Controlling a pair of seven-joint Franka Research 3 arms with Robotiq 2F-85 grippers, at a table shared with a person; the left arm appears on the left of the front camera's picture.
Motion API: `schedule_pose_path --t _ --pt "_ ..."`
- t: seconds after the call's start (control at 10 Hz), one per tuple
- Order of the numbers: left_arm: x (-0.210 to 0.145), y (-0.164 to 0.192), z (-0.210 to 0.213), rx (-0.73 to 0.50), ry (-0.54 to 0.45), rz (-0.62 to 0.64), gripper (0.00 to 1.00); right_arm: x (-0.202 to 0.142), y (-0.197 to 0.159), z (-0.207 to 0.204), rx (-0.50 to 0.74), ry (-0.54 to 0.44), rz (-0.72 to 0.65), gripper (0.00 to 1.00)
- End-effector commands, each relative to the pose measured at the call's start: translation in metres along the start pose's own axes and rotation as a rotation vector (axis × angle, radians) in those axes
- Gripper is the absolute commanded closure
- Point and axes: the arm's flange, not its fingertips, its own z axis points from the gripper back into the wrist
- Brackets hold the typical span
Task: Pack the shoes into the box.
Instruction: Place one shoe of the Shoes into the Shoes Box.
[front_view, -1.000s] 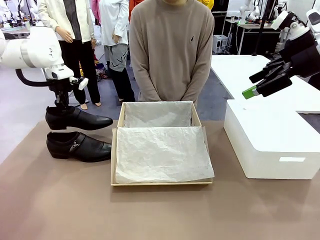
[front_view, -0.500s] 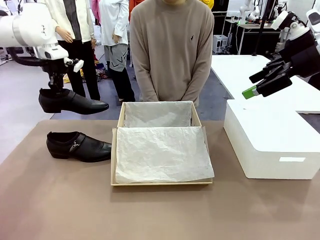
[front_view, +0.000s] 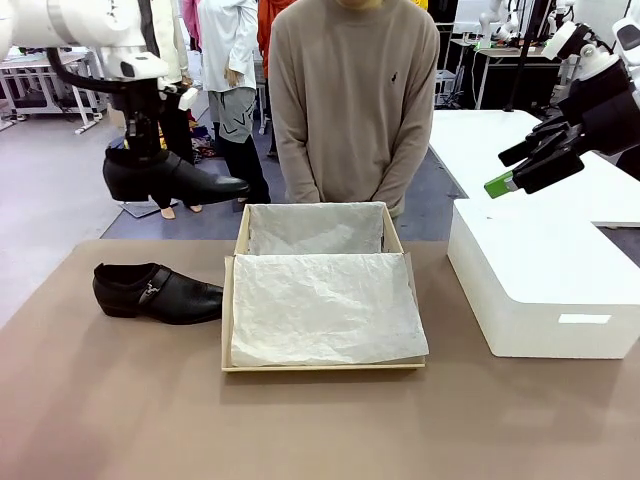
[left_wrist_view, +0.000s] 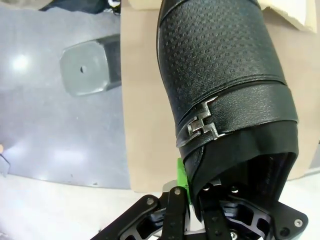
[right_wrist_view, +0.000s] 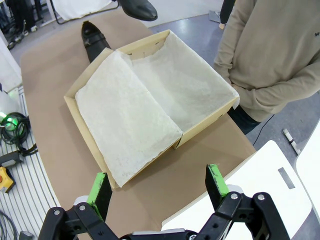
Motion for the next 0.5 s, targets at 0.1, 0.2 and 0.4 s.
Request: schedule_pose_path --t 0.1,0.2,0.4 --pt "0.046 0.001 0.023 -0.025 0.014 -0.008 1.00 0.001 0.000 0.000 0.009 -0.013 0.000 0.00" --pt "0.058 -0.001 0.024 -0.045 0.012 -0.013 1.00 0.001 0.000 0.000 0.009 -0.013 0.000 0.00" --pt "0.072 -0.003 0.022 -0.080 0.000 0.000 1.00 0.001 0.000 0.000 0.009 -0.013 0.000 0.00"
